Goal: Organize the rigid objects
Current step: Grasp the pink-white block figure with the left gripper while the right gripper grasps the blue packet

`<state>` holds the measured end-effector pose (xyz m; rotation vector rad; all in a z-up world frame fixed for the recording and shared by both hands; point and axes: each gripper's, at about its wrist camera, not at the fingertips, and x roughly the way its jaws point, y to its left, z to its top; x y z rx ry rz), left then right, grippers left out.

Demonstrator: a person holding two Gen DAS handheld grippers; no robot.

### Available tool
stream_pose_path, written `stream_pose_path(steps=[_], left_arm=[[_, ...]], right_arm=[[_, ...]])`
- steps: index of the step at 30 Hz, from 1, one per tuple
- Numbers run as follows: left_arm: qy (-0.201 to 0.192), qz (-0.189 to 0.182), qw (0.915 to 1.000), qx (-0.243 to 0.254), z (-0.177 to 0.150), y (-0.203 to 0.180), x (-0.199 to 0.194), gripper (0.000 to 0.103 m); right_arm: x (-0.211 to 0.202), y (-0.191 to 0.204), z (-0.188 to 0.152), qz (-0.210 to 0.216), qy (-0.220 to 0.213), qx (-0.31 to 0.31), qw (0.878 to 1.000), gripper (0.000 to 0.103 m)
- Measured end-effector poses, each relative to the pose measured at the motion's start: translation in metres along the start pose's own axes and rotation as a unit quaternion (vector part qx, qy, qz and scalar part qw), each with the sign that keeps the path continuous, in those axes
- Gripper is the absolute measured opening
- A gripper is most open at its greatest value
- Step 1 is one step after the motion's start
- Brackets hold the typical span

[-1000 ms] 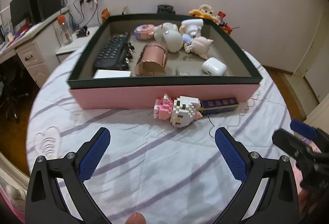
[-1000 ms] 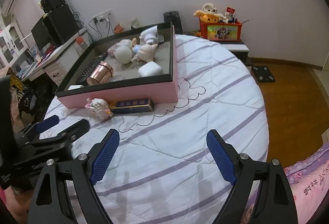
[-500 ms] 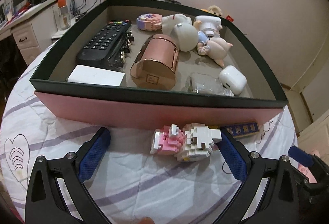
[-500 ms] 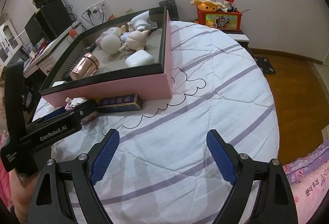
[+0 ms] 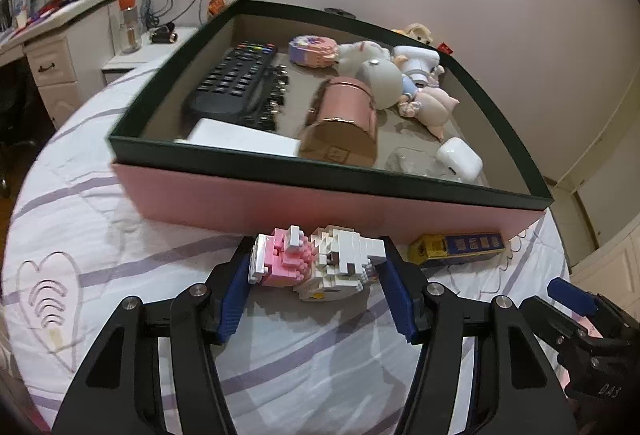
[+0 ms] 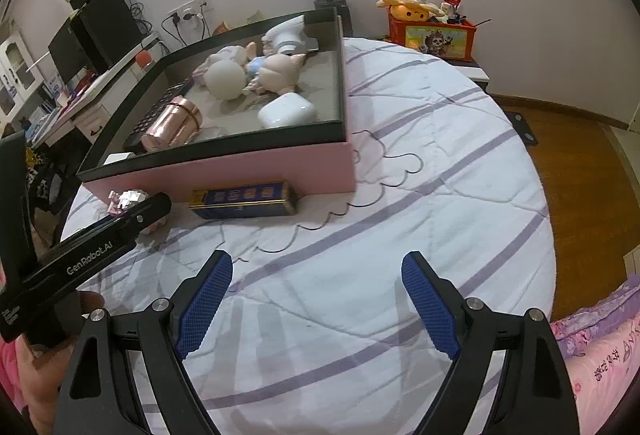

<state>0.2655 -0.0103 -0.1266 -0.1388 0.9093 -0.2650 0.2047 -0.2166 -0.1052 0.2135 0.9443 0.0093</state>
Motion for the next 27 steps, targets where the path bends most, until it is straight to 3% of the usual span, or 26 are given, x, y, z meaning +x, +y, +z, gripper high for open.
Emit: stream_pose_path(steps=[14, 27], left_arm=[[-0.027, 0.041, 0.9988, 0.007, -0.011, 0.035, -0.043, 0.060], [-0.024, 0.032, 0.9992, 0.010, -0.014, 0.039, -0.050, 0.060]], right_arm=[[0.022, 0.043, 0.009, 0.009, -0.001, -0.004, 1.000, 0.088], [0.060, 0.067, 0.020, -0.055, -0.001, -0.014, 0.998, 0.087]])
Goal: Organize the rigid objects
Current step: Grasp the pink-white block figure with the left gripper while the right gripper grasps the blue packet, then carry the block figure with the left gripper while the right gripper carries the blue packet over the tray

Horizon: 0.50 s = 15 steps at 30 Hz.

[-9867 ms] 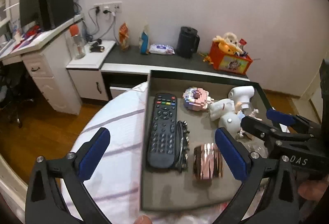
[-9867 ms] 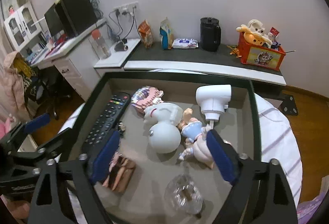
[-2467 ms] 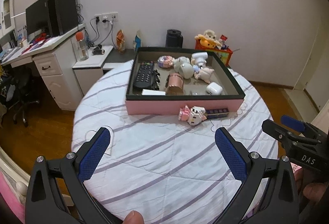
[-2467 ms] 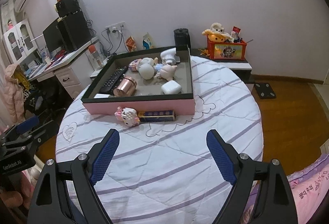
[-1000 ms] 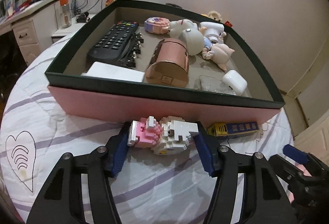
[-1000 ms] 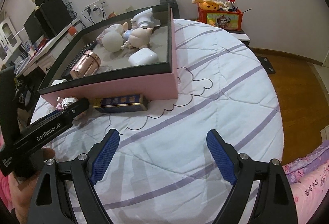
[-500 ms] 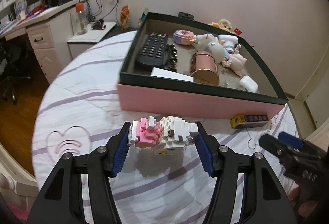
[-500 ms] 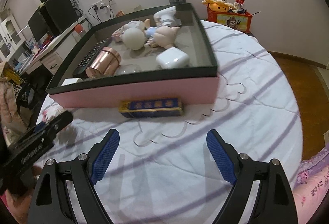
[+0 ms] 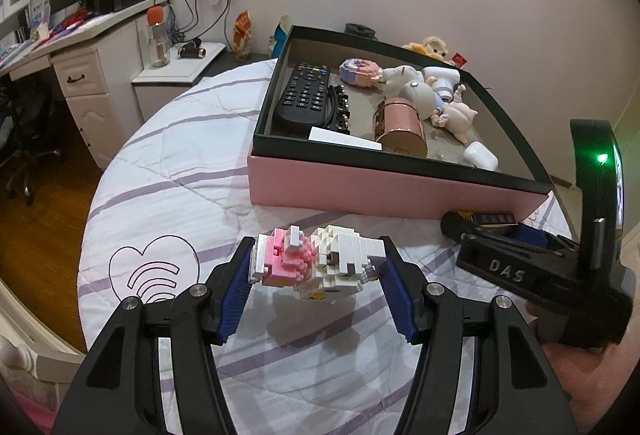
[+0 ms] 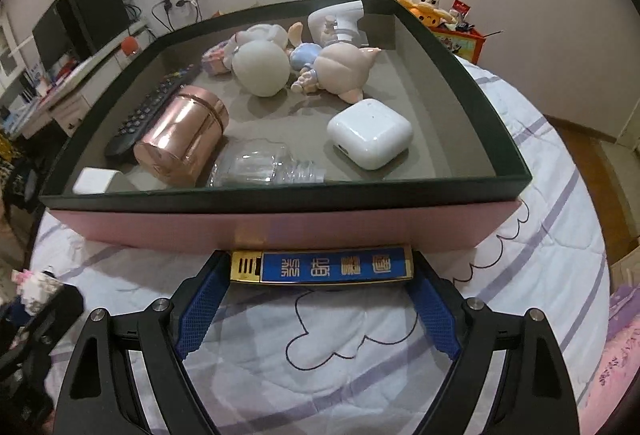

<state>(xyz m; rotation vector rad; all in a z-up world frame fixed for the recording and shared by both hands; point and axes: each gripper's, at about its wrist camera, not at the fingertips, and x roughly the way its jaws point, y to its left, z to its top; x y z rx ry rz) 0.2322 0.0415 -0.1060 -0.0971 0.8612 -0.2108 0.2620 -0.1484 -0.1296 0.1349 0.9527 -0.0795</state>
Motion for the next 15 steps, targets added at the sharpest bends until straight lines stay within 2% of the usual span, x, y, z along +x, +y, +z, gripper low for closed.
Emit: stream_pose_path(steps=[1, 9, 15], left_arm=[[-0.001, 0.000, 1.0000, 0.000, 0.000, 0.001, 0.000, 0.060], [-0.003, -0.003, 1.0000, -0.002, 0.002, 0.001, -0.001, 0.060], [-0.007, -0.003, 1.0000, -0.002, 0.004, 0.003, -0.006, 0.060]], right_arm=[[-0.001, 0.001, -0.002, -0.005, -0.004, -0.002, 1.000, 0.083], [-0.014, -0.012, -0.013, 0.023, -0.016, -0.005, 1.000, 0.083], [-0.041, -0.017, -0.019, 0.046, -0.024, -0.006, 0.999, 0.083]])
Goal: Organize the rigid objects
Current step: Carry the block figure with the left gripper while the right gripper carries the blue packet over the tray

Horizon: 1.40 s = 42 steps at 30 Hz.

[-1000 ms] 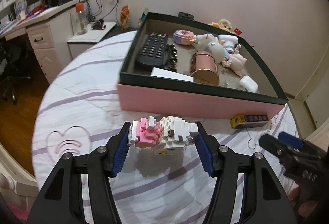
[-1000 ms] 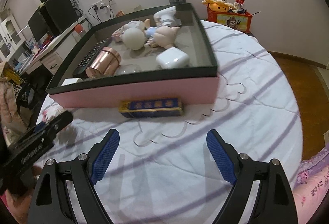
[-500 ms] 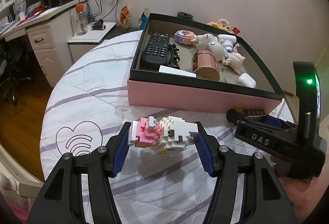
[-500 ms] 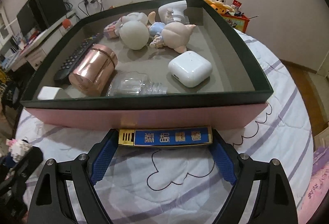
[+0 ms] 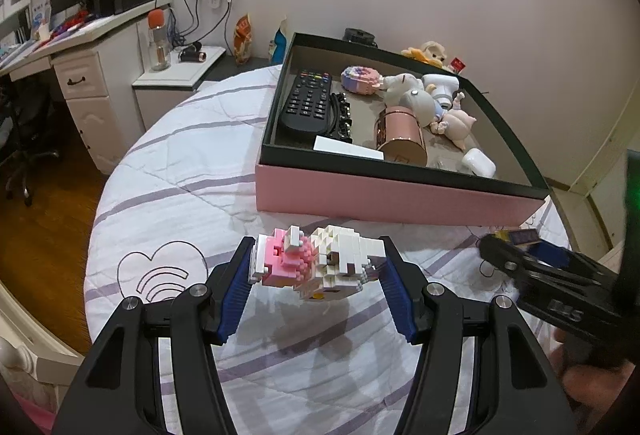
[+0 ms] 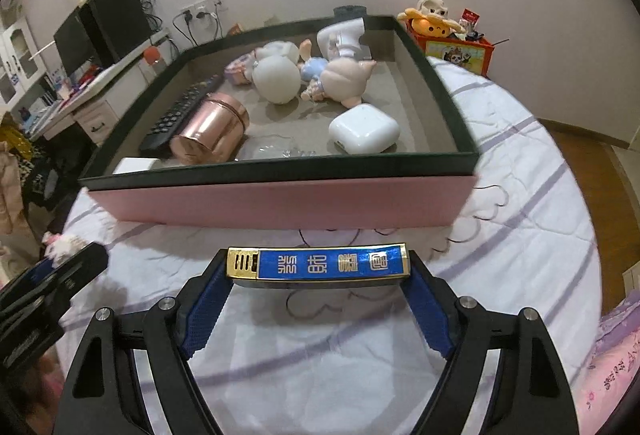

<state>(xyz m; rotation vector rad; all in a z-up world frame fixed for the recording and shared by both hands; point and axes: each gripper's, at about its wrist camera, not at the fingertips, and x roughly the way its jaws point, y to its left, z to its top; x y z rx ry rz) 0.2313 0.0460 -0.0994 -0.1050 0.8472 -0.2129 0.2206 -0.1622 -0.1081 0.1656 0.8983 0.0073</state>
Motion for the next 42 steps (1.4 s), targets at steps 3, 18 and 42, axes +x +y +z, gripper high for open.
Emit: stream_pose_path(steps=[3, 18, 42], left_arm=[[-0.005, -0.002, 1.0000, 0.002, 0.005, -0.001, -0.004, 0.060], [-0.079, 0.006, 0.9955, 0.052, 0.098, -0.029, -0.035, 0.060], [-0.040, -0.003, 0.9963, 0.076, 0.161, -0.055, 0.036, 0.060]], right_arm=[[-0.018, -0.002, 0.004, 0.011, -0.007, 0.000, 1.000, 0.083], [-0.076, 0.019, 0.097, 0.041, -0.096, -0.042, 0.994, 0.083], [-0.005, 0.011, 0.145, 0.032, -0.046, -0.034, 0.998, 0.083]])
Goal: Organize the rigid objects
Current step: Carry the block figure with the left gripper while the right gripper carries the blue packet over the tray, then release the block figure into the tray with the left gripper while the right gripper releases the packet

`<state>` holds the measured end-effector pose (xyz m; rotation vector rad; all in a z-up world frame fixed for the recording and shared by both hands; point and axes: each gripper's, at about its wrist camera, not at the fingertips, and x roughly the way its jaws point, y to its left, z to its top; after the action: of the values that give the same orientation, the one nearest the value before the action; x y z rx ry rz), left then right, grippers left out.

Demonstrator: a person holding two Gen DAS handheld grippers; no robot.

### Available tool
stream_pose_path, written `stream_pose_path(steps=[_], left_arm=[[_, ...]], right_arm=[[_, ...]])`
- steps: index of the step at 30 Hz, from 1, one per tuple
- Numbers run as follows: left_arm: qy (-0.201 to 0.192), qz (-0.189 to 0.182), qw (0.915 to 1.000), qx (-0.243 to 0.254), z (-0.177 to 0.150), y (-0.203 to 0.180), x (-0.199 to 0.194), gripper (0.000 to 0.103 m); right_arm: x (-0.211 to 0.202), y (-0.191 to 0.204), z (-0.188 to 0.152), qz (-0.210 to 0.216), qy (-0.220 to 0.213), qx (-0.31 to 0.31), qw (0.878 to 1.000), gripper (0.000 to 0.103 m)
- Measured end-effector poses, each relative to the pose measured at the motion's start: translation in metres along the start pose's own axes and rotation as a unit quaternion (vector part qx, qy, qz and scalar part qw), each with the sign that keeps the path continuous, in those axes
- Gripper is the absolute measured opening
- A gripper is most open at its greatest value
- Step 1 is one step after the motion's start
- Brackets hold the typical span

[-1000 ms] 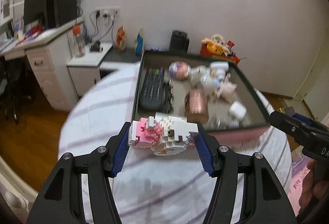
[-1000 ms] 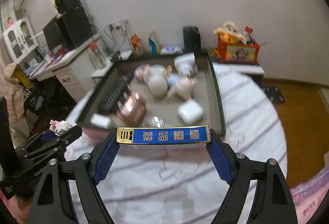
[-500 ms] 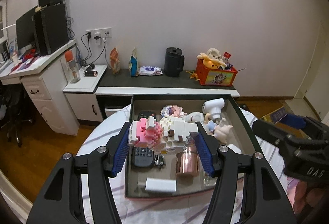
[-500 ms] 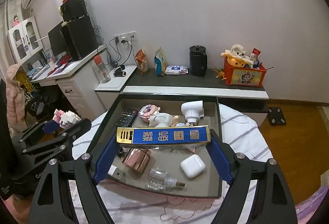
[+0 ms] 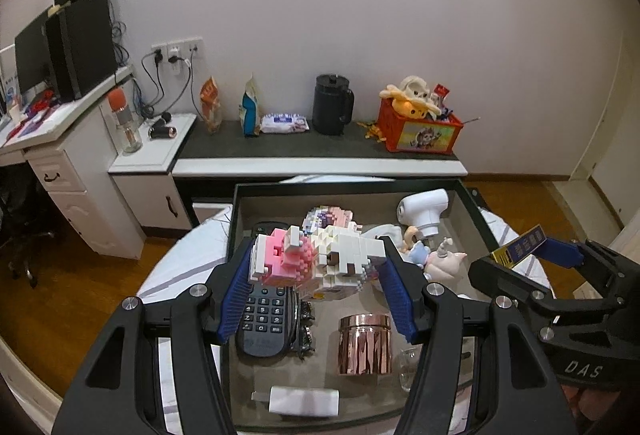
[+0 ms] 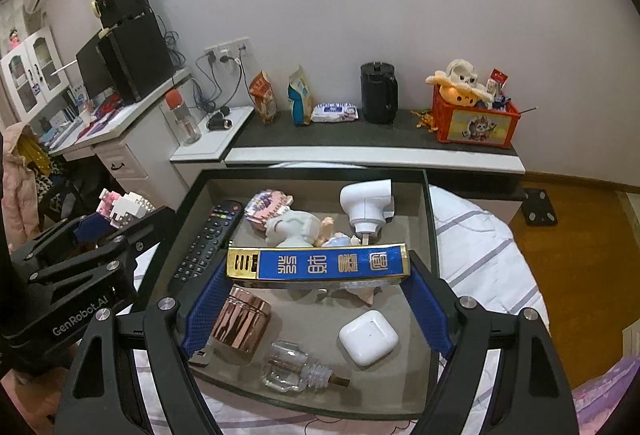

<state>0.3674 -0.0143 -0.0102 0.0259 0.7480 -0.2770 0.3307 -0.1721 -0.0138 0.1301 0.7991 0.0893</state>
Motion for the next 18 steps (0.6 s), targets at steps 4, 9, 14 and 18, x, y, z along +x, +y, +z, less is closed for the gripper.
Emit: stream_pose_path(steps=[4, 9, 14, 18], left_arm=[[0.024, -0.003, 0.9997, -0.002, -0.001, -0.003, 0.024, 0.060], [0.049, -0.003, 0.9988, 0.001, -0.004, -0.005, 0.049, 0.060], [0.072, 0.001, 0.9974, -0.001, -0.009, -0.005, 0.071, 0.060], [0.089, 0.004, 0.9960, -0.001, -0.012, -0.005, 0.082, 0.061]], right_arm=[[0.017, -0.004, -0.001, -0.002, 0.019, 0.005, 1.000, 0.083], [0.038, -0.010, -0.005, -0.001, 0.043, 0.015, 0.999, 0.083], [0.057, -0.015, -0.010, 0.000, 0.068, 0.021, 0.997, 0.084], [0.069, -0.018, -0.016, -0.001, 0.087, 0.025, 0.996, 0.084]])
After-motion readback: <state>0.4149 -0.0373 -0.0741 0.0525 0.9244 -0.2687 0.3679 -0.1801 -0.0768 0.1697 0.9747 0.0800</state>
